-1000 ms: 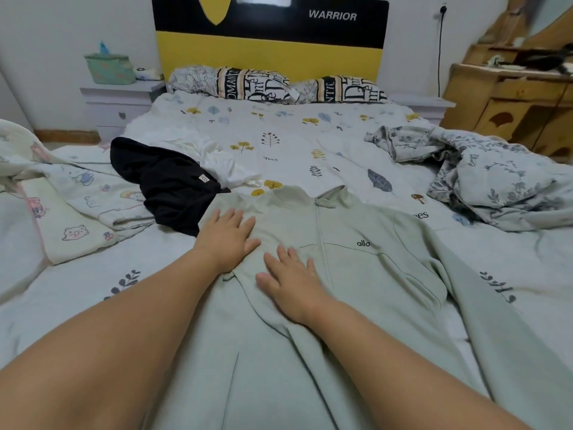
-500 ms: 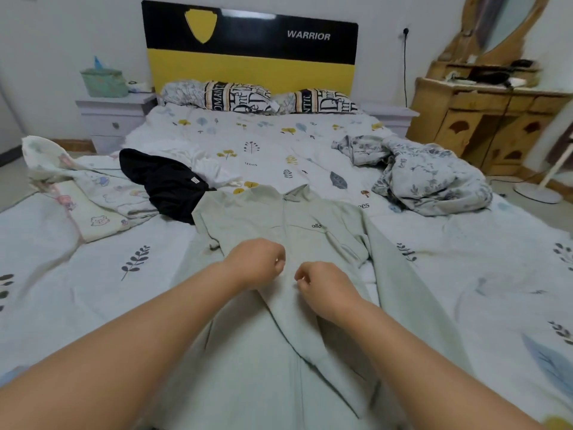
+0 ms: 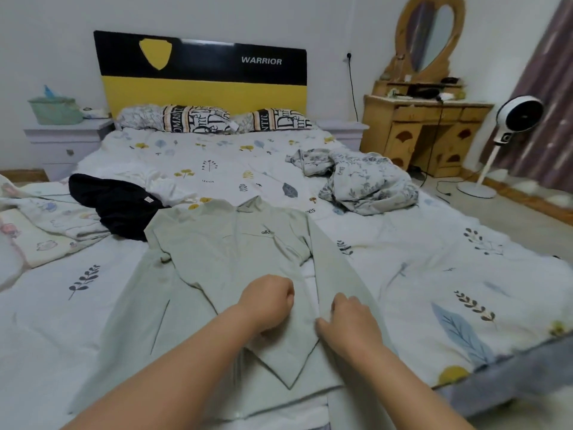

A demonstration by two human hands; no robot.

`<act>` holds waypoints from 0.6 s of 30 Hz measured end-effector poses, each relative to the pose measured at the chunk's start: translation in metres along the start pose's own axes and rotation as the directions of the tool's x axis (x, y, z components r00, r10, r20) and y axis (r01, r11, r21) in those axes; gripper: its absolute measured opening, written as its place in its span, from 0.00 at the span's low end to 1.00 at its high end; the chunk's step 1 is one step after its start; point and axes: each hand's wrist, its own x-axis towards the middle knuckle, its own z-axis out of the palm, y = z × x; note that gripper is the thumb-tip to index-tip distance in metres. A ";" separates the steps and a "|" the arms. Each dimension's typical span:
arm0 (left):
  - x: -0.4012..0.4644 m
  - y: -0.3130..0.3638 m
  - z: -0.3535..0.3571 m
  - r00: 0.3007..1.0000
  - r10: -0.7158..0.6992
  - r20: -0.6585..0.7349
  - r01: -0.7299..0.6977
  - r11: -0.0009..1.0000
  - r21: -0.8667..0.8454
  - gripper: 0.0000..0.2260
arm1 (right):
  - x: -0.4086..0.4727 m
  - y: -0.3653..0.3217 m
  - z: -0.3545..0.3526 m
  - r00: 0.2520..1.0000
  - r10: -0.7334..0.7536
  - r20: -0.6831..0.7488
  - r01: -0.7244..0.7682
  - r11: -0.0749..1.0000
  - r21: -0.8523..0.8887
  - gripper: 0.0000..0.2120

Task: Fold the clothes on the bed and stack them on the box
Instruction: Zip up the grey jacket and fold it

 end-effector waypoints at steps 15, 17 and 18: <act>0.067 0.031 0.026 0.964 -0.204 0.173 0.259 0.870 -0.420 0.19 | 0.042 0.005 -0.022 0.985 0.044 0.169 -0.108 0.915 0.389 0.10; 0.068 0.031 0.016 0.932 -0.216 0.292 0.358 0.682 -0.637 0.21 | 0.046 -0.004 -0.036 0.984 0.035 0.172 -0.138 0.763 0.632 0.11; 0.066 0.032 0.009 0.912 -0.169 0.374 0.404 0.524 -0.749 0.18 | 0.046 -0.011 -0.045 0.986 0.015 0.169 -0.131 0.695 0.707 0.11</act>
